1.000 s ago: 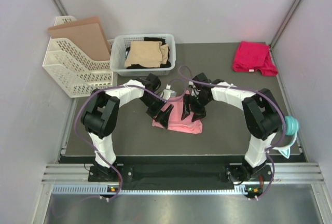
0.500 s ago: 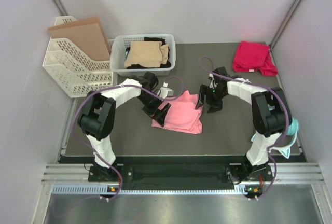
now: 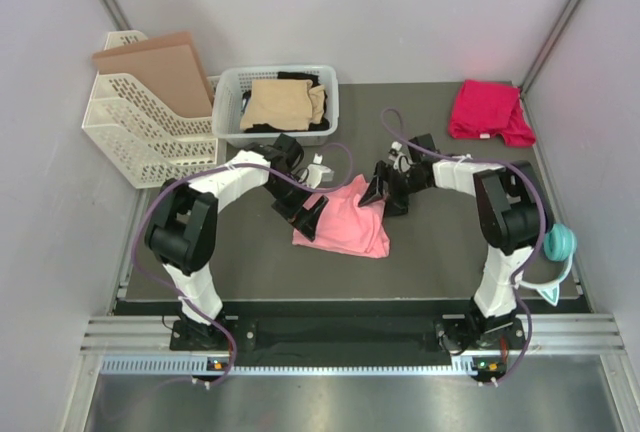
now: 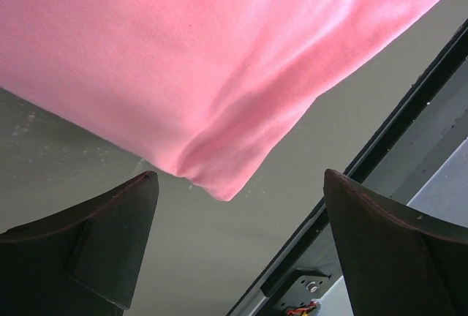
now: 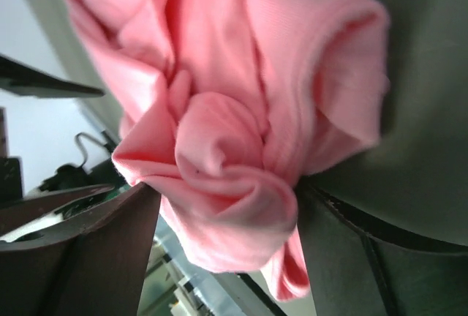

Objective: Fold and stack the t-shirts
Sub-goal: Smooth out wrinkles on the folded tshirt, then put the neatly folded tshirt into the corner of the board with the right arm

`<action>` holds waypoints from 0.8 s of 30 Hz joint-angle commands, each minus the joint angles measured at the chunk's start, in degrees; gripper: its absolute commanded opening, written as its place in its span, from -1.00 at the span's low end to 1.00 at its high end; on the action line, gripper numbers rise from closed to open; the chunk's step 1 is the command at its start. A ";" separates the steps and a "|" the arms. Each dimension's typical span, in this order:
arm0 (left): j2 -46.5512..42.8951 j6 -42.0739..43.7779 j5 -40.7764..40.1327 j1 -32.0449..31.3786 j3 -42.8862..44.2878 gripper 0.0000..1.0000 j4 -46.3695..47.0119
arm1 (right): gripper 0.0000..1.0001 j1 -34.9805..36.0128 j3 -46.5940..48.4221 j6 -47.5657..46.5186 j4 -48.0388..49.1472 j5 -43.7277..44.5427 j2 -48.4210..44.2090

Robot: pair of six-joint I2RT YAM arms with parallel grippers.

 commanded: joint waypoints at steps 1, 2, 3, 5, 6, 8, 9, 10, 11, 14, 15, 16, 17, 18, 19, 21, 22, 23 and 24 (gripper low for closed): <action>-3.07 1.40 -0.60 0.14 1.47 0.98 -1.30 | 0.46 0.79 -5.27 0.00 6.38 -0.67 5.27; -3.33 1.49 -0.60 0.14 1.39 0.98 -1.38 | 0.46 0.61 -5.72 0.00 6.30 -0.66 4.05; -3.50 1.49 -0.95 0.14 1.21 0.98 -1.38 | 0.46 0.09 -7.02 0.00 6.47 -0.75 3.08; -3.68 1.67 -0.95 0.14 0.86 0.98 -1.38 | 0.44 -1.41 -8.61 0.17 6.83 -0.75 0.10; -3.77 1.67 -1.12 0.14 0.77 0.98 -1.30 | 0.43 -1.93 -8.97 0.17 6.48 -0.75 -0.70; -3.68 1.67 -1.13 0.14 0.86 0.98 -1.38 | 0.38 -3.25 -9.15 -0.35 4.11 0.82 -2.98; -3.68 1.58 -1.04 0.22 0.86 0.98 -1.38 | 0.37 -3.69 -9.15 -0.53 3.23 1.79 -3.69; -3.68 1.41 -0.78 0.14 0.95 0.98 -1.38 | 0.36 -4.65 -9.41 -0.62 2.44 2.76 -5.09; -3.77 1.41 -0.77 0.14 1.03 0.98 -1.56 | 0.35 -5.19 -10.11 -0.53 1.91 3.29 -5.80; -3.95 1.41 -0.69 0.14 1.03 0.98 -1.56 | 0.33 -7.21 -12.04 -0.44 2.17 3.64 -7.30; -4.12 1.41 -0.77 0.22 1.03 0.98 -1.56 | 0.33 -7.82 -12.66 -0.44 2.34 3.47 -7.39; -4.03 1.49 -0.86 0.22 0.95 0.98 -1.65 | 0.32 -9.05 -13.19 -0.35 2.95 2.86 -7.48; -4.03 1.49 -0.95 0.22 1.03 0.98 -1.82 | 0.32 -9.67 -14.58 -0.01 3.91 2.16 -7.56; -4.03 1.49 -0.95 0.14 0.95 0.98 -1.82 | 0.32 -10.11 -15.21 0.26 4.88 1.28 -7.65; -3.95 1.49 -1.04 0.22 1.03 0.98 -1.82 | 0.33 -10.64 -15.73 0.52 6.72 -0.21 -7.57; -3.86 1.41 -0.86 0.14 1.03 0.98 -1.91 | 0.35 -10.64 -16.70 1.05 8.14 -1.89 -7.48; -3.86 1.32 -0.78 0.14 1.12 0.98 -1.91 | 0.37 -10.64 -17.40 2.44 11.28 -4.59 -7.56; -3.86 1.32 -0.69 0.22 1.12 0.98 -1.91 | 0.39 -10.64 -18.80 3.33 13.13 -6.10 -7.57; -3.86 1.32 -0.69 0.22 1.21 0.98 -1.91 | 0.42 -10.73 -19.25 3.95 14.72 -7.59 -7.48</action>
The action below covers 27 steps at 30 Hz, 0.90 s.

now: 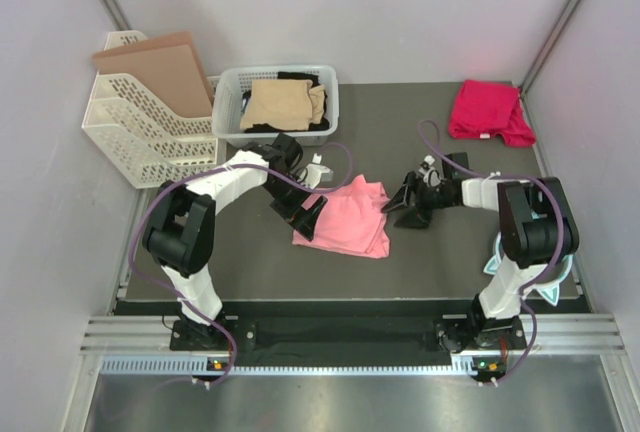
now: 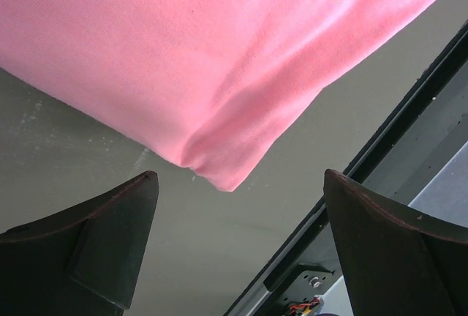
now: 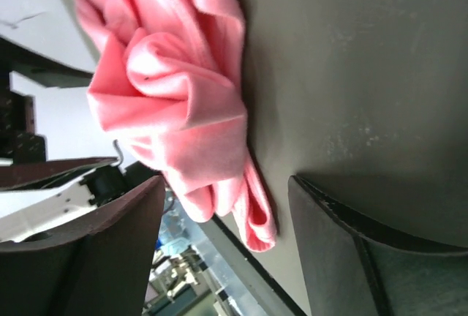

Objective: Fold and stack the t-shirts
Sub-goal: Put the neatly folded tshirt into the corner of the board with the right arm

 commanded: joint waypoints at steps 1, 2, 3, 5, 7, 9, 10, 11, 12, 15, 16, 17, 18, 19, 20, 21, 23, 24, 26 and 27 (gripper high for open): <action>-2.59 0.57 0.43 0.14 1.30 0.98 -1.10 | 0.43 -0.48 -4.32 1.67 8.76 -2.31 0.72; -2.59 0.66 0.25 0.14 1.30 0.98 -1.19 | 0.44 -0.48 -4.85 1.86 9.48 -2.59 0.98; -2.50 0.75 0.34 0.14 1.39 0.98 -1.19 | 0.46 -0.39 -5.12 2.12 11.14 -3.46 1.16; -2.59 0.75 0.25 0.14 1.47 0.98 -1.45 | 0.50 -0.57 -6.17 3.44 14.22 -4.52 2.12; -2.68 0.75 0.16 0.14 1.39 0.98 -1.45 | 0.53 -0.57 -6.79 3.97 16.51 -4.79 2.65; -2.68 0.84 -0.10 0.14 1.39 0.98 -1.37 | 0.56 -0.39 -6.79 3.80 17.39 -4.18 2.92; -2.68 0.92 -0.01 0.14 1.30 0.98 -1.45 | 0.57 -0.39 -6.62 3.53 17.40 -3.82 2.92; -2.59 0.84 0.07 0.14 1.39 0.98 -1.45 | 0.57 -0.30 -6.27 3.18 16.44 -3.21 2.83; -2.50 0.84 0.08 0.14 1.39 0.98 -1.45 | 0.58 0.22 -5.57 1.27 15.12 -1.38 3.00; -2.24 0.57 0.34 0.14 1.74 0.98 -1.54 | 0.58 1.36 -1.88 -1.12 11.77 0.75 4.40; -2.15 0.49 0.43 0.14 1.91 0.98 -1.63 | 0.58 1.63 -0.82 -1.30 11.77 0.75 4.85; -2.15 0.49 0.43 0.14 2.00 0.98 -1.80 | 0.58 1.81 -0.38 -1.22 11.77 0.84 5.29; -2.24 0.40 0.43 0.22 2.26 0.98 -1.89 | 0.58 2.33 0.06 -0.87 11.77 0.84 5.99; -2.24 0.48 0.34 0.22 2.18 0.98 -1.98 | 0.58 2.68 0.85 -0.95 11.77 0.84 6.52; -2.32 0.49 0.34 0.22 2.18 0.98 -2.07 | 0.58 3.03 1.20 -0.86 11.94 0.66 6.96; -2.41 0.57 0.25 0.22 2.18 0.98 -2.07 | 0.57 3.73 1.47 -0.17 12.38 0.23 7.66; -2.41 0.66 0.16 0.14 2.18 0.98 -2.24 | 0.57 4.62 2.61 0.63 13.43 0.05 8.54; -2.33 0.66 0.16 0.22 2.09 0.98 -2.24 | 0.57 5.66 3.14 1.24 13.61 0.05 9.59; -2.33 0.66 0.16 0.14 2.09 0.98 -2.24 | 0.57 6.64 4.72 1.60 13.62 0.22 11.08; -2.24 0.66 0.16 0.14 2.18 0.98 -2.42 | 0.56 7.86 5.33 2.12 13.62 0.22 12.40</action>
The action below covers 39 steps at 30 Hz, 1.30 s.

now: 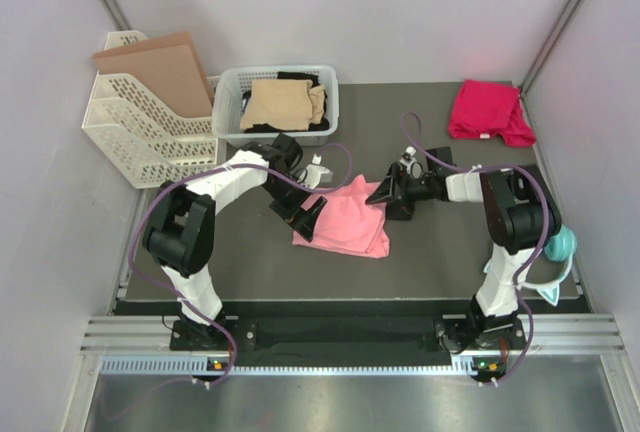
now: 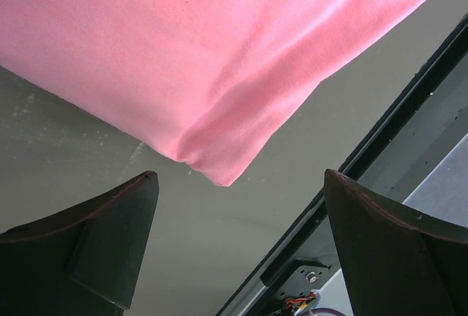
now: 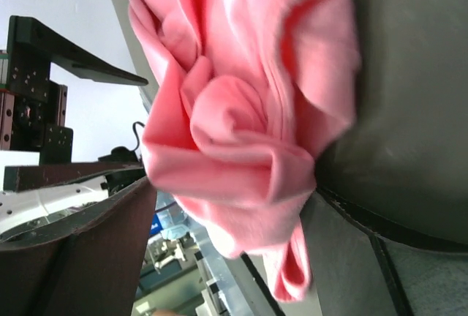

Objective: Fold and stack the t-shirts
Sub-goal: Put the neatly folded tshirt into the corner of the board with the right arm

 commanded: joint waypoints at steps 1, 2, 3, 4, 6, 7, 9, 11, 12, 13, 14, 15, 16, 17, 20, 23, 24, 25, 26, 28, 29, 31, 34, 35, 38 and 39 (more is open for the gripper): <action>-2.24 0.75 0.12 0.14 1.96 0.98 -1.26 | 0.55 4.09 3.10 -1.74 0.83 7.61 6.00; -2.24 0.75 0.21 0.14 2.05 0.98 -1.35 | 0.55 4.62 3.64 -1.57 0.74 7.70 6.62; -2.41 0.84 -0.05 0.14 2.05 0.98 -1.18 | 0.54 5.58 4.08 -1.13 0.74 7.87 7.76; -2.59 0.92 -0.14 0.22 2.05 0.98 -1.35 | 0.53 6.11 4.78 -0.95 0.74 7.96 8.38; -2.85 1.01 -0.75 0.14 2.05 0.98 -1.35 | 0.45 7.16 5.92 -0.69 0.30 8.66 9.69; -2.94 1.10 -0.85 0.14 2.05 0.98 -1.52 | 0.42 7.52 6.28 -0.51 0.13 8.75 10.05; -3.12 1.19 -0.94 0.22 2.22 0.98 -1.70 | 0.22 8.22 7.41 -0.77 -0.75 9.98 11.01; -3.38 1.10 -1.11 0.22 2.31 0.98 -1.79 | -0.01 8.57 8.38 -1.21 -3.38 10.42 11.81; -3.38 1.10 -1.20 0.14 2.40 0.98 -1.62 | -0.07 9.10 9.35 -1.39 -3.91 10.42 12.51; -3.55 1.19 -1.37 0.14 2.57 0.98 -1.96 | -0.16 9.19 9.97 -1.74 -4.61 10.51 12.86; -3.64 1.10 -1.46 0.14 2.75 0.98 -2.05 | -0.42 9.28 10.58 -2.35 -6.10 10.60 13.13; -3.82 1.10 -1.55 0.22 2.84 0.98 -2.14 | -0.61 9.45 11.80 -2.45 -6.64 10.77 13.83; -3.99 1.10 -1.90 0.14 2.84 0.98 -2.23 | -0.79 9.45 12.43 -2.53 -7.16 10.78 14.09; -4.26 1.10 -1.99 0.14 2.84 0.98 -2.32 | -1.00 9.45 13.22 -2.88 -8.39 10.60 14.53; -5.13 1.10 -2.69 0.14 2.49 0.98 -2.40 | -1.00 8.84 17.17 -3.59 -10.93 10.16 15.24; -6.19 1.27 -3.57 0.31 1.52 0.98 -2.58 | -1.00 5.60 22.52 -3.59 -13.48 9.81 14.19; -6.54 1.36 -3.83 0.22 1.26 0.98 -2.58 | -1.00 3.24 26.28 -3.85 -14.54 9.72 13.57; -6.89 1.36 -4.10 0.31 1.08 0.98 -2.84 | -1.00 1.91 28.41 -4.11 -15.94 9.98 13.13; -7.59 1.54 -4.36 0.40 0.73 0.98 -2.84 | -1.00 -0.80 30.86 -5.42 -19.70 10.85 12.87; -8.39 1.80 -4.98 0.40 0.38 0.98 -3.11 | -1.00 -3.28 38.33 -6.14 -23.06 12.17 12.51; -9.17 1.89 -5.15 0.49 0.20 0.98 -3.11 | -1.00 -5.64 41.06 -6.92 -26.64 13.05 12.69; -9.79 2.07 -5.68 0.92 0.02 0.98 -3.20 | -1.00 -8.11 48.88 -7.28 -31.22 14.29 14.00; -10.67 2.42 -5.68 1.54 -0.85 0.98 -3.28 | -1.00 -13.03 56.80 -6.32 -33.18 15.78 15.76; -10.85 2.59 -5.59 1.72 -1.38 0.98 -3.28 | -1.00 -14.70 58.73 -5.36 -33.53 15.79 17.51; -11.29 2.94 -5.42 2.42 -2.61 0.98 -3.20 | -1.00 -17.78 68.66 -5.17 -37.92 15.43 22.51; -11.38 3.12 -5.50 2.68 -2.87 0.98 -3.28 | -1.00 -18.49 72.51 -4.91 -38.63 15.52 23.32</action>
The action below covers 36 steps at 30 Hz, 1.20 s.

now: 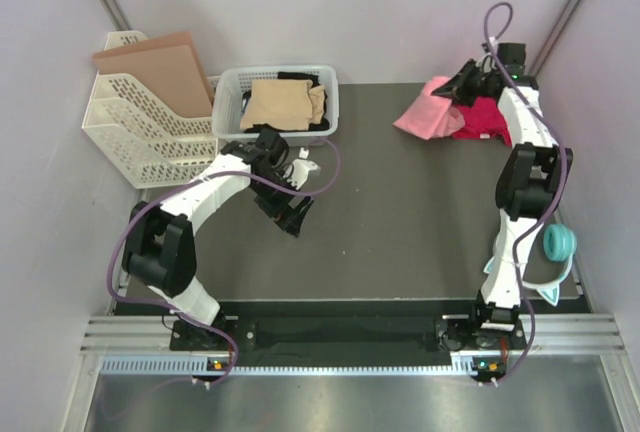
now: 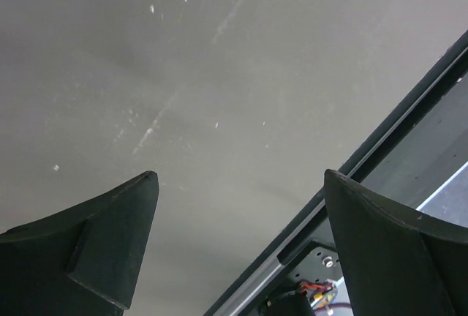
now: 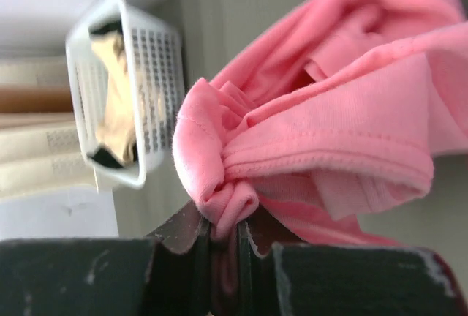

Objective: Fold and stack the t-shirts
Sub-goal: Put the neatly folded tshirt into the corner of the board with the right arm

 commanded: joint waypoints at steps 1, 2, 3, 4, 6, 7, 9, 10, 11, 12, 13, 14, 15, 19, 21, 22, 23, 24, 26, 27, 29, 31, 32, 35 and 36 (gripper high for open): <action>-2.57 1.70 -0.13 1.09 -2.06 0.98 -0.84 | -1.00 -3.39 10.95 0.64 -7.59 0.40 6.67; -3.01 2.05 -0.22 1.26 -2.59 0.98 -0.92 | -1.00 -5.14 11.66 1.69 -7.43 0.48 7.37; -3.18 2.23 -0.22 1.70 -2.86 0.98 -0.92 | -1.00 -6.11 12.10 2.22 -6.90 0.40 7.46; -3.45 2.23 -0.13 2.05 -3.12 0.98 -0.92 | -1.00 -7.16 12.02 2.75 -5.77 0.40 7.55; -3.89 2.58 0.05 2.84 -3.83 0.98 -0.92 | -1.00 -10.15 12.37 4.51 -4.62 -0.22 7.81; -3.98 2.75 0.13 3.11 -4.26 0.98 -0.84 | -1.00 -11.12 12.72 5.03 -3.65 -0.57 7.99; -3.89 3.02 0.48 3.72 -4.44 0.98 -0.84 | -1.00 -13.67 14.90 6.18 -3.56 -0.74 8.69; -3.80 3.02 0.66 3.90 -4.62 0.98 -0.84 | -1.00 -14.37 15.79 6.36 -3.64 -0.83 9.04; -3.54 3.02 0.75 3.99 -4.70 0.98 -0.75 | -1.00 -15.69 16.67 6.97 -3.64 -0.75 9.48; -3.45 2.93 1.18 4.16 -4.79 0.98 -0.75 | -1.00 -16.31 18.15 7.23 -3.64 -0.75 9.75; -3.36 2.93 1.28 4.25 -4.97 0.98 -0.40 | -1.00 -16.84 18.69 7.67 -3.04 -0.83 9.84; -3.10 2.76 1.54 4.34 -5.14 0.98 -0.31 | -1.00 -17.80 19.22 8.63 -2.77 -0.83 10.19; -2.92 2.67 1.89 4.43 -5.23 0.98 -0.22 | -1.00 -18.33 19.92 9.25 -2.42 -0.83 10.36; -2.31 2.41 2.42 4.43 -5.58 0.98 0.04 | -1.00 -20.00 21.86 11.54 -0.66 -0.75 11.24; -2.22 2.49 2.51 4.43 -5.67 0.98 0.22 | -1.00 -20.62 22.30 12.16 -0.57 0.30 11.51; -2.05 2.49 2.42 4.43 -5.67 0.98 0.22 | -1.00 -20.71 22.21 12.16 -1.18 0.74 11.59; -2.04 2.49 2.51 4.43 -5.67 0.98 0.22 | -1.00 -20.80 22.21 12.16 -1.62 1.53 12.12; -1.96 2.41 2.42 4.43 -5.59 0.98 0.22 | -1.00 -20.88 22.04 11.81 -2.23 1.97 12.38; -1.96 2.40 2.68 4.43 -5.50 0.98 0.22 | -0.94 -20.71 21.95 10.06 -5.39 4.77 12.82; -2.13 2.40 2.77 4.52 -5.50 0.98 -0.13 | -0.81 -20.71 21.34 9.27 -6.36 5.49 12.74; -2.39 2.58 2.77 4.52 -5.50 0.98 -0.31 | -0.13 -20.80 20.89 7.60 -9.34 8.29 12.56; -2.92 2.67 2.77 4.52 -5.58 0.98 -0.48 | 0.24 -20.88 21.16 6.54 -12.94 10.76 12.21; -3.10 2.67 2.77 4.52 -5.58 0.98 -0.57 | 0.58 -20.89 22.12 6.01 -14.44 13.90 11.86; -3.54 2.76 2.86 4.52 -5.58 0.98 -1.10 | 0.99 -20.80 22.92 4.43 -19.54 20.14 9.68; -3.63 2.84 2.86 4.52 -5.58 0.98 -1.36 | 0.99 -20.80 23.00 4.08 -21.55 21.74 8.79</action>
